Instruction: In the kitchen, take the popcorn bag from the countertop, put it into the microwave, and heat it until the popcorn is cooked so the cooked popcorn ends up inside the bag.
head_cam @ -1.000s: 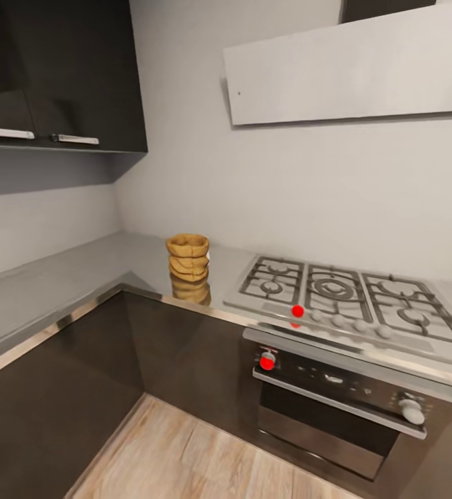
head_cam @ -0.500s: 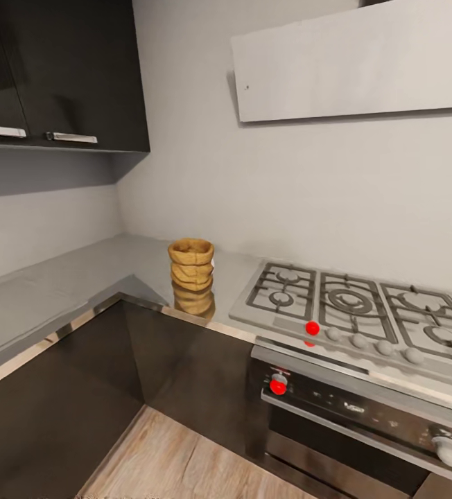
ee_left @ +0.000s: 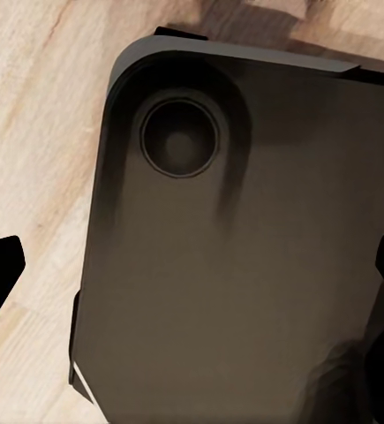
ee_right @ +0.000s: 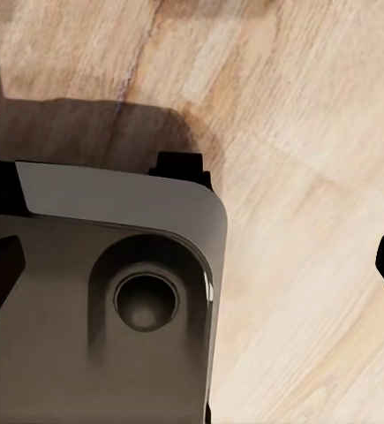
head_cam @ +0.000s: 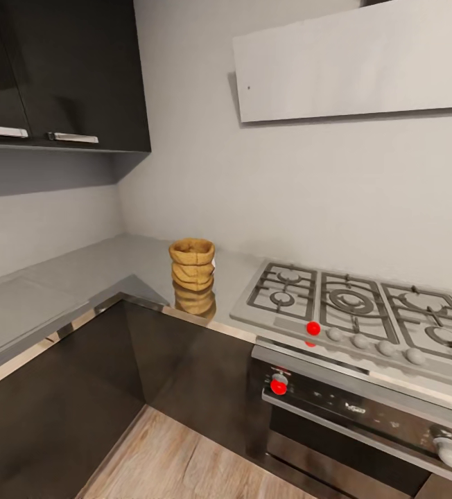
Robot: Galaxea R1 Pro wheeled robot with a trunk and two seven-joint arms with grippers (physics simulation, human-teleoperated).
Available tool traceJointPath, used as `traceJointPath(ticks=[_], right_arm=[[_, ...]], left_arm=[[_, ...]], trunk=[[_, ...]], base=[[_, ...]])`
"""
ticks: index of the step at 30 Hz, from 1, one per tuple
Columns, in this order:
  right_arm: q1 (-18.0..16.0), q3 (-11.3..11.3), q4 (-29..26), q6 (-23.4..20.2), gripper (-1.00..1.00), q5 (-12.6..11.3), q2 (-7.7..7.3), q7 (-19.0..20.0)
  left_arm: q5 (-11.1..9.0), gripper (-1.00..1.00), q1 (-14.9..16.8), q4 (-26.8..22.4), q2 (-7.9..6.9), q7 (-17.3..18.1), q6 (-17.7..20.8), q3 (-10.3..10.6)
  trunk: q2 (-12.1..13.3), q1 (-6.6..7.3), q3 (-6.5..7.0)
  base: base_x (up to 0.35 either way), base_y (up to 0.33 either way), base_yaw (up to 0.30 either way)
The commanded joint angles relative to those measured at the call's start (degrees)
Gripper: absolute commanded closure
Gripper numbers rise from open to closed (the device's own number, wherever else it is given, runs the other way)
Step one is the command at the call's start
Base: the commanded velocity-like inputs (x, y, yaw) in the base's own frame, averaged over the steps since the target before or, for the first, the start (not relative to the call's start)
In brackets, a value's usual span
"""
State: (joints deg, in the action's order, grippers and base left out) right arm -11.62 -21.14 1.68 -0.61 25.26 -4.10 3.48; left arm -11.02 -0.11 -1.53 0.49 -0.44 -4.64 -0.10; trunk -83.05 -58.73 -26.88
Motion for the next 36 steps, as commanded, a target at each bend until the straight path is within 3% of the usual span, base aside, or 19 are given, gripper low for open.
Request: traceJointPath(ticks=[1,8,10,13,16,36], right_arm=[[-0.05,-0.48,0.08,-0.08,-1.0,0.49,-0.03,0.13],[-0.07,-0.48,0.08,-0.01,-1.0,0.5,-0.03,0.13],[-0.06,-0.48,0.08,0.0,-1.0,0.5,-0.03,0.13],[-0.05,-0.48,0.08,0.0,-1.0,0.5,-0.03,0.13],[-0.05,-0.48,0.08,0.0,-1.0,0.5,-0.03,0.13],[-0.05,-0.53,0.08,-0.18,-1.0,0.57,0.08,0.13]], left_arm=[[-0.36,-1.0,-0.01,-0.05,0.02,-0.06,-0.11,-0.02],[-0.65,-1.0,0.02,-0.05,0.21,-0.23,-0.11,-0.24],[-1.94,-1.0,-0.01,-0.05,0.2,-0.25,-0.11,-0.25],[-5.54,-1.0,0.0,-0.05,0.14,-0.21,-0.11,-0.14],[-6.9,-1.0,0.0,-0.05,0.13,-0.25,-0.11,-0.09],[-7.17,-1.0,0.0,-0.14,0.13,-0.17,-0.11,0.18]], trunk=[[-0.03,0.0,-0.05],[-0.03,0.0,-0.05],[-0.03,0.0,-0.05],[-0.03,0.0,-0.05],[0.37,0.22,0.13],[8.4,4.61,3.38]], base=[[0.0,0.0,0.0],[0.0,0.0,0.0],[0.0,0.0,0.0],[0.0,0.0,0.0],[0.0,0.0,0.0],[0.0,0.0,0.0]])
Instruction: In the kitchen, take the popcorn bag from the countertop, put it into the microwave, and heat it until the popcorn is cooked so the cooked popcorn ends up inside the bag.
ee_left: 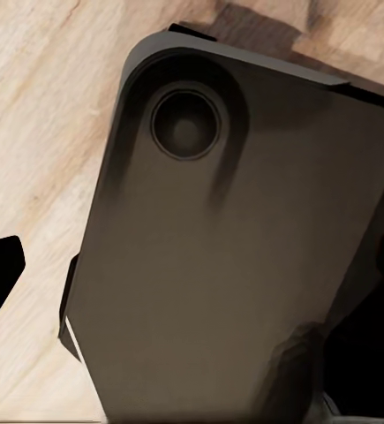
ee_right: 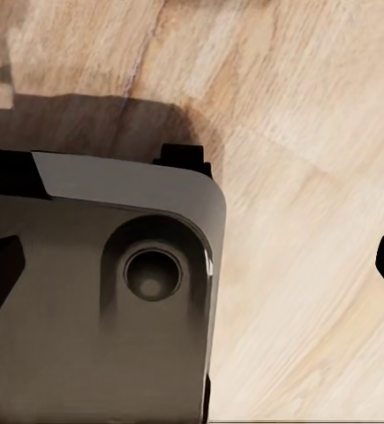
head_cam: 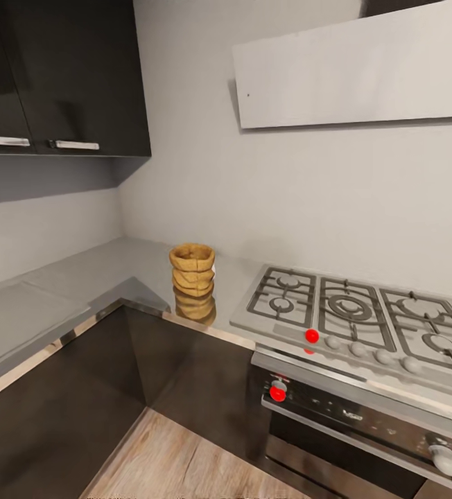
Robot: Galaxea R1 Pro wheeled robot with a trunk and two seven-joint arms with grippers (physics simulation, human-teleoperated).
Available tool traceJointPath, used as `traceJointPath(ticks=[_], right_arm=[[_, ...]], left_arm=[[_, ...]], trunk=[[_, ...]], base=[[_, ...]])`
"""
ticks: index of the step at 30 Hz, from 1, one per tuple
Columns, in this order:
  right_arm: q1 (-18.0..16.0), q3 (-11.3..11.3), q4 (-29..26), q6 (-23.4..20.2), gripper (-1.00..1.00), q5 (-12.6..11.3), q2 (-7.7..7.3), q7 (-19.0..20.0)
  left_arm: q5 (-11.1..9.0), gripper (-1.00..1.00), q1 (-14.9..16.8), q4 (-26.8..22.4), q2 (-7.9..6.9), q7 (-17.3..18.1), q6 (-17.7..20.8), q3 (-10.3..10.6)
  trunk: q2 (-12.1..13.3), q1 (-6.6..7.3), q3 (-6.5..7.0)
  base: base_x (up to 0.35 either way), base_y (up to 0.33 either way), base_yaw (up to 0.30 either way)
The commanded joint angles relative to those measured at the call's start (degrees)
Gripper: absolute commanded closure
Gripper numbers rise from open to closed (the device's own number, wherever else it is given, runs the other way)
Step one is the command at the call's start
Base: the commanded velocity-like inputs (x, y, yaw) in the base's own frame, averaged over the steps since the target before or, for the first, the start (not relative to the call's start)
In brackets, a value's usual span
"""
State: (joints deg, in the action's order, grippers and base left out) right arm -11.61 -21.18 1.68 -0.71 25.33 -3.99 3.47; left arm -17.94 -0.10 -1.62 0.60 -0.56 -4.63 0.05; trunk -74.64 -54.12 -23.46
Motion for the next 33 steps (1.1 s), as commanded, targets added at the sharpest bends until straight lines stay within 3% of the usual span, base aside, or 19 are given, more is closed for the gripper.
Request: traceJointPath(ticks=[1,33], right_arm=[[-0.07,-0.47,0.08,-0.08,-1.0,0.5,-0.04,0.13],[-0.07,-0.44,0.08,-0.14,-1.0,0.42,-0.05,0.04]], left_arm=[[-0.25,-1.0,0.0,-0.05,0.01,-0.06,-0.11,0.03],[-0.26,-1.0,-0.02,-0.06,-0.03,-0.06,-0.15,0.03]], trunk=[[0.38,0.23,0.04],[13.22,7.26,2.87]], base=[[0.0,0.0,0.0],[0.0,0.0,0.0]])
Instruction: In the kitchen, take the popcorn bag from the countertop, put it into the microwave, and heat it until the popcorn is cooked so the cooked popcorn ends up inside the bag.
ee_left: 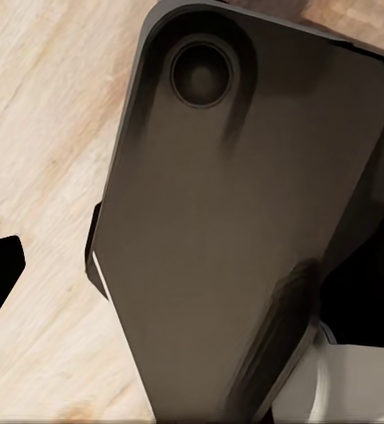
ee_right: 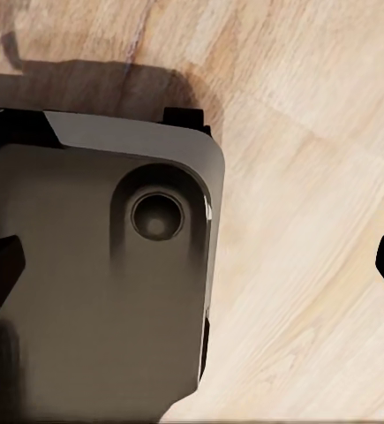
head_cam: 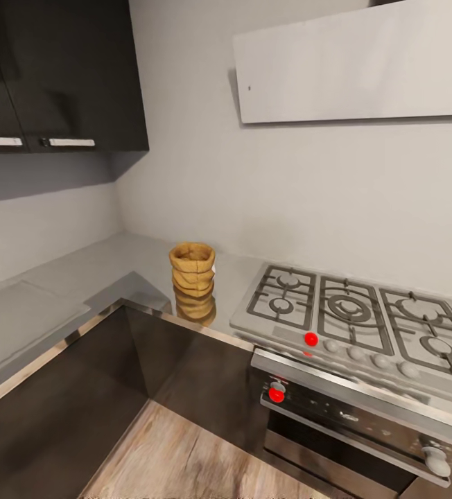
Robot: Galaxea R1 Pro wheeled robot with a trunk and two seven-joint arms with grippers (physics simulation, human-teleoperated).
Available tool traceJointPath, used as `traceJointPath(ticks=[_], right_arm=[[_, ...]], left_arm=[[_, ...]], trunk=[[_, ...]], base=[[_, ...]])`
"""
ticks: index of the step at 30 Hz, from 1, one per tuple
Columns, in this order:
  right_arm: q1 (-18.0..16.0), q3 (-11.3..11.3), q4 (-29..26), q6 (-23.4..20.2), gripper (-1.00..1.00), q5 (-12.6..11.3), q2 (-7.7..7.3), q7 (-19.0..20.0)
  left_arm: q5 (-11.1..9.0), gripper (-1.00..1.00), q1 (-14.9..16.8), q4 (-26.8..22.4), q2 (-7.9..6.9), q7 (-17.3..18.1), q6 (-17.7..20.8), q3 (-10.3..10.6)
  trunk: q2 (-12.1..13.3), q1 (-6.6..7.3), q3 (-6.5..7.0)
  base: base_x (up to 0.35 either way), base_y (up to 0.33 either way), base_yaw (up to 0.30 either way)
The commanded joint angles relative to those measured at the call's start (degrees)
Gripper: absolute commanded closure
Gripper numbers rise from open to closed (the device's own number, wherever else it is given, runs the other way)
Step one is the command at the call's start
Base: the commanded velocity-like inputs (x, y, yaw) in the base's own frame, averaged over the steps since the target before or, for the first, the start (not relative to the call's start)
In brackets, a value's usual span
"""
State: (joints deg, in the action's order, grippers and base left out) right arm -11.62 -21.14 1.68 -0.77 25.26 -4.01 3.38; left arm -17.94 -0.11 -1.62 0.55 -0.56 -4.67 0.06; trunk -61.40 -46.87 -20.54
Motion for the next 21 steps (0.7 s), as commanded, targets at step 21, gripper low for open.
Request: traceJointPath(ticks=[21], right_arm=[[-0.07,-0.48,0.08,-0.02,-1.0,0.48,-0.03,-0.16]], left_arm=[[-0.25,-1.0,-0.01,-0.05,0.06,-0.06,-0.08,0.03]], trunk=[[2.79,1.54,-0.7]], base=[[0.0,0.0,0.0]])
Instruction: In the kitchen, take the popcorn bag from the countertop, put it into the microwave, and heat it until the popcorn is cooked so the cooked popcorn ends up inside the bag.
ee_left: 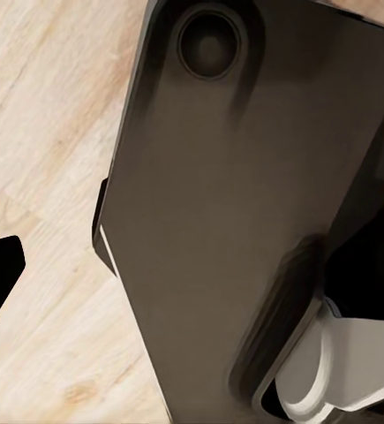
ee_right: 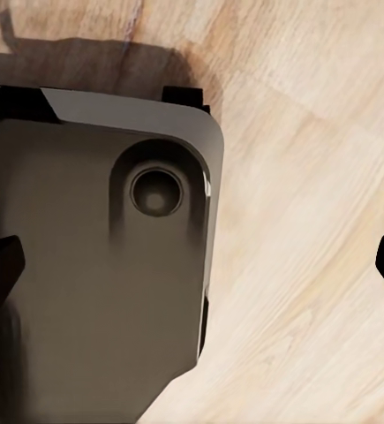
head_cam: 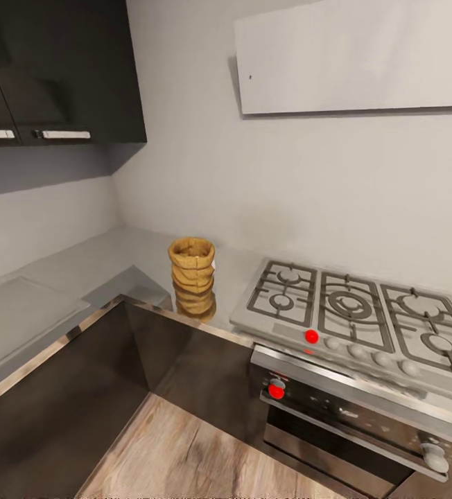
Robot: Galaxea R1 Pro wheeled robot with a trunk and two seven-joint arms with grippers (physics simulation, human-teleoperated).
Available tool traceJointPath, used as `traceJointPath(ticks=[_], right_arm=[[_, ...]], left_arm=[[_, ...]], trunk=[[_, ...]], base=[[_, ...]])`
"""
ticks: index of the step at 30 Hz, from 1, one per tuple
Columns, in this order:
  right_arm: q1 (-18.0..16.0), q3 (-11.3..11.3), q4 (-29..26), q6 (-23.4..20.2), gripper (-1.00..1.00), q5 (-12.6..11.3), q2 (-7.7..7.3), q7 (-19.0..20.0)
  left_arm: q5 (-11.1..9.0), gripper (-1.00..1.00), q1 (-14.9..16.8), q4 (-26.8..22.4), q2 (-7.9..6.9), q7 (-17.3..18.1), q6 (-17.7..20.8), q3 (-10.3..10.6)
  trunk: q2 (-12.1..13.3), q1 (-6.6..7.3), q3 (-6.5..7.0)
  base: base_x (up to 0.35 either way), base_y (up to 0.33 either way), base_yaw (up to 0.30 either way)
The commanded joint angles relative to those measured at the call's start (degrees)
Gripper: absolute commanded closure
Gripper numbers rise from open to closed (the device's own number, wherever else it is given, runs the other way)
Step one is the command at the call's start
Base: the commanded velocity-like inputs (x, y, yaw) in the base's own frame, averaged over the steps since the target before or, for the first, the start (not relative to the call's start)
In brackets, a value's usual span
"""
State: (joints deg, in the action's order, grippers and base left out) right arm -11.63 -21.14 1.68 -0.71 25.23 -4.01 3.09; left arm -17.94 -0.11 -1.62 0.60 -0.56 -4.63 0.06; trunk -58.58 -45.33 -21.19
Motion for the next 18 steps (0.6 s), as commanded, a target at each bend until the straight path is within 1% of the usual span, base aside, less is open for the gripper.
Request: traceJointPath(ticks=[1,18], right_arm=[[-0.06,-0.48,0.08,-0.08,-1.0,0.49,-0.03,0.1],[-0.06,-0.48,0.08,-0.08,-1.0,0.52,0.06,0.07]], left_arm=[[-0.25,-1.0,-0.03,-0.05,-0.01,-0.06,-0.11,0.03],[-0.25,-1.0,-0.03,-0.05,-0.02,-0.06,-0.11,0.03]], trunk=[[-0.04,0.0,-0.14],[-0.04,0.0,-1.62]], base=[[0.0,0.0,0.0],[0.0,0.0,0.0]])
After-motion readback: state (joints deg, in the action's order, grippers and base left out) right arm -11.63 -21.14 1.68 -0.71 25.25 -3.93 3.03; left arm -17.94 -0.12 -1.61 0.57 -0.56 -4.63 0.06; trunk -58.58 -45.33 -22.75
